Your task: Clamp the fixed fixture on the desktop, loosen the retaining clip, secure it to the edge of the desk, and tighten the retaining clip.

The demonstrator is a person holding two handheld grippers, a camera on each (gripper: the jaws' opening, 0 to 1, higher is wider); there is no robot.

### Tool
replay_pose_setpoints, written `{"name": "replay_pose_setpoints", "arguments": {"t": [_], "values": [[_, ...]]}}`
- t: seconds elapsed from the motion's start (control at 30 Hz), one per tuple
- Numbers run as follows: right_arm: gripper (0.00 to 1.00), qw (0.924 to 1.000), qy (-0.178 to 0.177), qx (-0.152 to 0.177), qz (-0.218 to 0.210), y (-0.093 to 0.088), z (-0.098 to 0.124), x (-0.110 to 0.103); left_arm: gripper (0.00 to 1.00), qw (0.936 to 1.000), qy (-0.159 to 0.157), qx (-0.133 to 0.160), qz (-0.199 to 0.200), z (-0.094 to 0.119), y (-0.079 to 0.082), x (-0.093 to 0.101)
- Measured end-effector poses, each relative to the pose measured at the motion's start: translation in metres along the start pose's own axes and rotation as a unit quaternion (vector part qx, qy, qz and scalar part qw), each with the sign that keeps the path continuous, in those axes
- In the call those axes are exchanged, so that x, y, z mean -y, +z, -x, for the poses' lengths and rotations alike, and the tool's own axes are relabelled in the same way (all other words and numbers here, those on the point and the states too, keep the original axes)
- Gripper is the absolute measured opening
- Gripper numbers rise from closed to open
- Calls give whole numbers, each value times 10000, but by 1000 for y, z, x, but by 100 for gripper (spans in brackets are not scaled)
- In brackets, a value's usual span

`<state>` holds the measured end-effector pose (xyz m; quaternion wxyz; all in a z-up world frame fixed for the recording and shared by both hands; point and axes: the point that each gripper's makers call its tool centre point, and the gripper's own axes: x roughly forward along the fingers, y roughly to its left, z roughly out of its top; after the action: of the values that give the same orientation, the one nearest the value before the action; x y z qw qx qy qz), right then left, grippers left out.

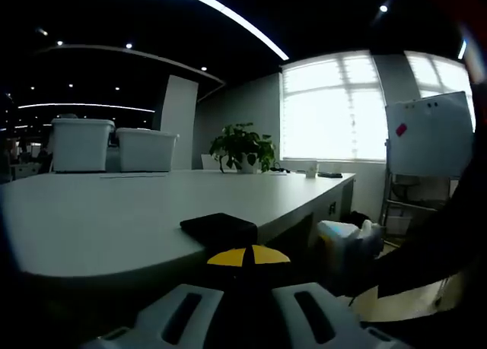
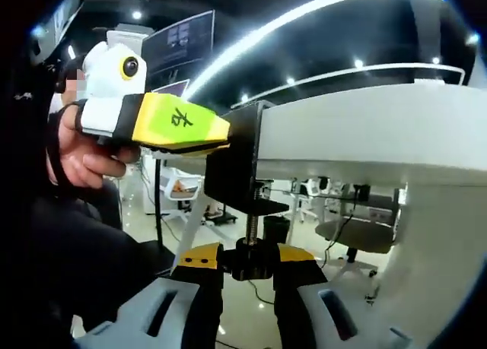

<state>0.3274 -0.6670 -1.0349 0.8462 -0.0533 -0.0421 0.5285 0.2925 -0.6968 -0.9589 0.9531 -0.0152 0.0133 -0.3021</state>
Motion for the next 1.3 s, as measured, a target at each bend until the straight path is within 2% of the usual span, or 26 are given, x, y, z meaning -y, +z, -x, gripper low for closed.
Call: {"name": "replay_pose_setpoints", "arguments": {"t": [0.17, 0.27, 0.37, 0.4, 0.43, 0.47, 0.5, 0.53, 0.6, 0.73, 0.8, 0.87, 0.9, 0.93, 1.07, 1.13, 1.2, 1.3], "values": [[24, 9995, 319, -28, 51, 0, 0, -3, 1, 10000, 45, -61, -29, 1, -2, -1], [24, 9993, 329, -67, 163, 1, 0, -5, 1, 9999, 67, -76, -42, 1, -2, -1], [26, 9991, -78, -328, 270, -8, 4, -5, 1, 9999, 97, -89, -13, 1, -2, -1], [29, 9979, -312, -400, 406, -12, 6, -3, 1, 9999, 107, -87, 1, 1, -2, -1], [34, 9967, -464, -422, 508, -13, 8, -1, 1, 9999, 113, -82, 39, 1, -2, -1], [41, 9976, -528, -290, 354, -12, 10, -5, 1, 9999, 115, -79, 40, 1, -2, -1], [43, 9967, -735, -242, 227, -12, 13, -3, 1, 9999, 115, -76, 32, 0, -2, -1], [43, 9931, -1124, -256, 201, -13, 20, 4, 1, 9999, 123, -78, 37, 0, -3, -2], [42, 9867, -1547, -354, 356, -16, 28, 8, 1, 9999, 144, -68, 50, 0, -3, -2], [42, 9747, -2105, -658, 353, -27, 30, 2, 1, 9999, 113, -56, 114, 0, -3, -3], [42, 9670, -2442, -582, 437, -24, 29, 2, 1, 9999, 87, -27, 125, 0, -3, -2], [42, 9579, -2810, -532, 249, -24, 27, 4, 1, 9999, 77, -16, 149, 0, -3, -2], [42, 9498, -3075, -499, 289, -23, 27, 7, 1, 9999, 76, -20, 136, 0, -3, -2], [42, 9464, -3182, -428, 345, -20, 24, 8, 1, 9999, 79, -23, 138, 0, -3, -2], [43, 9297, -3675, -200, 137, -14, 19, 12, 1, 9998, 74, 3, 168, 0, -3, -2], [43, 9177, -3966, -175, 167, -13, 18, 15, 1, 9999, 68, 20, 139, 0, -3, -2], [42, 9172, -3982, -86, 50, -12, 11, 14, 1, 9999, 41, 31, 158, -1, -3, -1], [41, 9113, -4117, -9, 22, -8, 7, 18, 1, 9998, 23, 29, 173, 0, -3, -1]]}}
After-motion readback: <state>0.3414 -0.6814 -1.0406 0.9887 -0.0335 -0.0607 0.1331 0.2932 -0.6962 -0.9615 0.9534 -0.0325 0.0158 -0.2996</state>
